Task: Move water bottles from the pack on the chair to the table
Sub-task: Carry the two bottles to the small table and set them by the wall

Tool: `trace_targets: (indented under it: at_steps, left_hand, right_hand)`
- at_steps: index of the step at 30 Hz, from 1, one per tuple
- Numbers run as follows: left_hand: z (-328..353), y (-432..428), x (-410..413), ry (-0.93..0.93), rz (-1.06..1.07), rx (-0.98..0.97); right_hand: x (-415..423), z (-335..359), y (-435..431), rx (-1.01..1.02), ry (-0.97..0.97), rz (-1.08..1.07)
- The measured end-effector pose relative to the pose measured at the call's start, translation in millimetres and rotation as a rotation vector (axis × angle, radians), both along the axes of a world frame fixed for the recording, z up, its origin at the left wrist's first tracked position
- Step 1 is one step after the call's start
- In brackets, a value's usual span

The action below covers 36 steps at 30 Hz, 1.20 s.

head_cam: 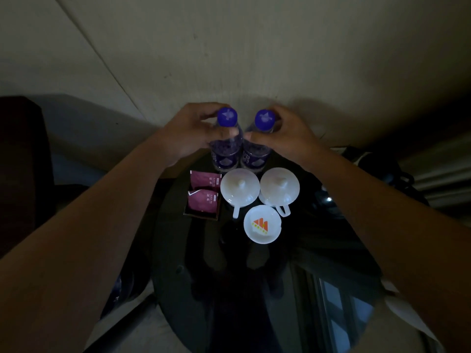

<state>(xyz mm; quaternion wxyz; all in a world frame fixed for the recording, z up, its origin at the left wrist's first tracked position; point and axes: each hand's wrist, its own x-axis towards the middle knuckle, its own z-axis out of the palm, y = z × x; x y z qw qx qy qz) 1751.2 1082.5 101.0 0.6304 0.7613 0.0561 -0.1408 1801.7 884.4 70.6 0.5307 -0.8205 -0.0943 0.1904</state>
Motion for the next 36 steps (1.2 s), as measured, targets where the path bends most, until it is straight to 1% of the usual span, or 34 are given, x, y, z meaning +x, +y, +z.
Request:
trace_targets:
  at_steps: [4, 11, 17, 23, 28, 32, 36]
  left_hand:
    - [0.9, -2.3, -3.8, -0.031, 0.022, 0.016]
    - [-5.6, -4.2, -4.2, -0.088, 0.107, 0.129]
    - [-17.2, -13.6, -4.9, -0.268, 0.155, 0.353]
    - [-21.8, -22.8, -8.6, -0.362, 0.215, 0.421]
    - [-24.8, -22.9, -12.8, -0.371, 0.253, 0.490]
    - [-25.6, -24.1, -12.3, -0.369, 0.279, 0.482]
    - [-25.7, -22.8, -12.6, -0.326, 0.268, 0.490]
  right_hand:
    - [-3.4, 6.0, -0.4, -0.008, 0.006, 0.003]
    - [-2.5, 8.9, -2.0, -0.020, 0.019, 0.031]
    - [1.6, 7.7, 0.0, -0.036, 0.026, 0.036]
    - [2.2, 8.4, 0.8, -0.050, 0.075, 0.049]
    - [1.1, 9.8, 3.1, -0.039, 0.116, 0.059]
    - [-0.4, 12.4, 4.3, -0.043, 0.131, 0.047]
    - [-1.3, 15.7, 1.8, 0.015, 0.137, -0.006]
